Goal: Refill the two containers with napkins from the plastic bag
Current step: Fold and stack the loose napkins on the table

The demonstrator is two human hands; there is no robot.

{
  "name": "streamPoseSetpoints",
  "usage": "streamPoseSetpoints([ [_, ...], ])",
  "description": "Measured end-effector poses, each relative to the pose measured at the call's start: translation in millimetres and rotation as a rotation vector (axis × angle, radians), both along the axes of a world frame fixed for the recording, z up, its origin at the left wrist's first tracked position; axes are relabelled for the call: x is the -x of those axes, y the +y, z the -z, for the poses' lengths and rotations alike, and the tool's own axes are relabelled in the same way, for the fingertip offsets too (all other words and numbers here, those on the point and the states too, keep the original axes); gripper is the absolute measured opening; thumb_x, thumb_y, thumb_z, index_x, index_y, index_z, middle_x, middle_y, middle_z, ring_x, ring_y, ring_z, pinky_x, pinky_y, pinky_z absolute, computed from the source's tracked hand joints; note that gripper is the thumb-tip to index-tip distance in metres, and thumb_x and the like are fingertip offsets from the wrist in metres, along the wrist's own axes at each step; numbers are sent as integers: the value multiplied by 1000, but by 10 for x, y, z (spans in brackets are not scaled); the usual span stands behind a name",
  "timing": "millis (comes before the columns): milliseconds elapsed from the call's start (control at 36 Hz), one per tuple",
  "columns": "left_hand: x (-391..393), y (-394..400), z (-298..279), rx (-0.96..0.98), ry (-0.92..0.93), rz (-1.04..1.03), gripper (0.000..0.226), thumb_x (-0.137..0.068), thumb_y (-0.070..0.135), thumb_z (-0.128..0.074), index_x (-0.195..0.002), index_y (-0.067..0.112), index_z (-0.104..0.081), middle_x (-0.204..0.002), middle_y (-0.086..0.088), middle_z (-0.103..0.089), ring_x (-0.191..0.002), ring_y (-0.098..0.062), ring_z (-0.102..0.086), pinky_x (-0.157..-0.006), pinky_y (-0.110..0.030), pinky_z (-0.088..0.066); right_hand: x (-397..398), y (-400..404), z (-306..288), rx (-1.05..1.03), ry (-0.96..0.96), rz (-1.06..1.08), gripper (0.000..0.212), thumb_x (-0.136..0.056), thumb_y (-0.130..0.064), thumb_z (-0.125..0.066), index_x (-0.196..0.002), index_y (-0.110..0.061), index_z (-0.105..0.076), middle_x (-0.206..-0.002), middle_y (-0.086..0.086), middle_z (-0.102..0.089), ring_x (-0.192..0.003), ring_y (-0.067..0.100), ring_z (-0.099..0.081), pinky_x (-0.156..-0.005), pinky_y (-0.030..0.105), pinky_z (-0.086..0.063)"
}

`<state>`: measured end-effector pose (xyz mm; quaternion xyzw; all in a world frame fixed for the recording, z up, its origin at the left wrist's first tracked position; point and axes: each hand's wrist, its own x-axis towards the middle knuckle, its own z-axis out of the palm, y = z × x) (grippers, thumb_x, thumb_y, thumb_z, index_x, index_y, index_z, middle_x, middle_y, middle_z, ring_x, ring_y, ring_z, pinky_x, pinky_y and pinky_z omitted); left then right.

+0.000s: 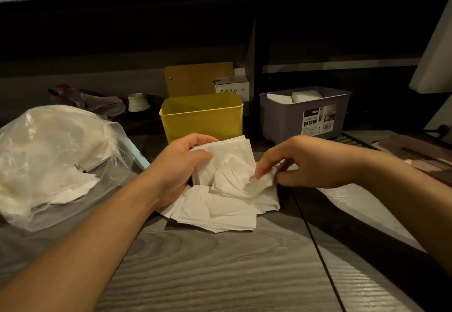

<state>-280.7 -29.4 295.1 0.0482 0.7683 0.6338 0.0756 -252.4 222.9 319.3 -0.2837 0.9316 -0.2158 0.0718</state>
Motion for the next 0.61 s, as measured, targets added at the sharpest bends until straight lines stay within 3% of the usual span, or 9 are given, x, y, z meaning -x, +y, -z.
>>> streamPoseSetpoints([
  [83, 0, 2, 2, -1, 0, 2, 24, -101, 8, -56, -115, 24, -67, -120, -3, -66, -110, -27, -66, -95, -49, -57, 58, -5, 54, 41, 64, 31, 23, -95, -17, -66, -112, -30, -73, -89, -32, -66, -89, -9, -63, -79, 11, -50],
  [167, 2, -1, 4, 10, 4, 7, 24, -101, 9, -56, -116, 25, -66, -122, -2, -65, -112, -27, -65, -97, -50, -56, 81, 1, 74, 76, 69, 57, 20, -94, -20, -68, -109, -32, -72, -98, -21, -70, -92, -5, -65, -84, 18, -54],
  [306, 6, -13, 13, 20, 10, 17, 26, -100, 8, -58, -115, 27, -66, -120, -2, -67, -111, -28, -66, -95, -52, -57, 32, -32, 104, 54, 71, -20, 37, -89, -13, -75, -116, -38, -71, -113, -31, -64, -105, -16, -56, -89, 9, -48],
  [389, 9, -25, 14, 35, 21, 30, 29, -97, 5, -61, -114, 28, -67, -117, -3, -69, -109, -29, -68, -93, -54, -58, 29, -91, 127, 22, 103, -64, 32, -88, -15, -75, -112, -37, -74, -118, -24, -66, -113, -6, -59, -97, 23, -52],
  [444, 16, -33, 23, 35, 31, 44, 31, -96, 3, -62, -114, 27, -68, -116, -4, -70, -109, -29, -68, -93, -54, -58, 19, -106, 106, 70, 116, -39, 24, -90, -19, -73, -109, -33, -74, -113, -20, -69, -107, -3, -63, -93, 25, -53],
  [528, 19, -33, 32, 24, 36, 51, 33, -95, 0, -62, -114, 27, -67, -115, -3, -71, -108, -27, -69, -92, -53, -58, -6, -99, 77, 157, 71, -13, 22, -94, -20, -69, -112, -32, -72, -110, -23, -70, -104, -7, -63, -93, 20, -52],
  [611, 21, -29, 32, 21, 47, 47, 35, -95, -1, -62, -114, 27, -67, -114, -4, -71, -106, -28, -70, -90, -54, -59, -28, -117, 91, 60, 37, -44, 23, -93, -22, -70, -110, -37, -70, -114, -24, -68, -106, -7, -61, -93, 16, -51],
])
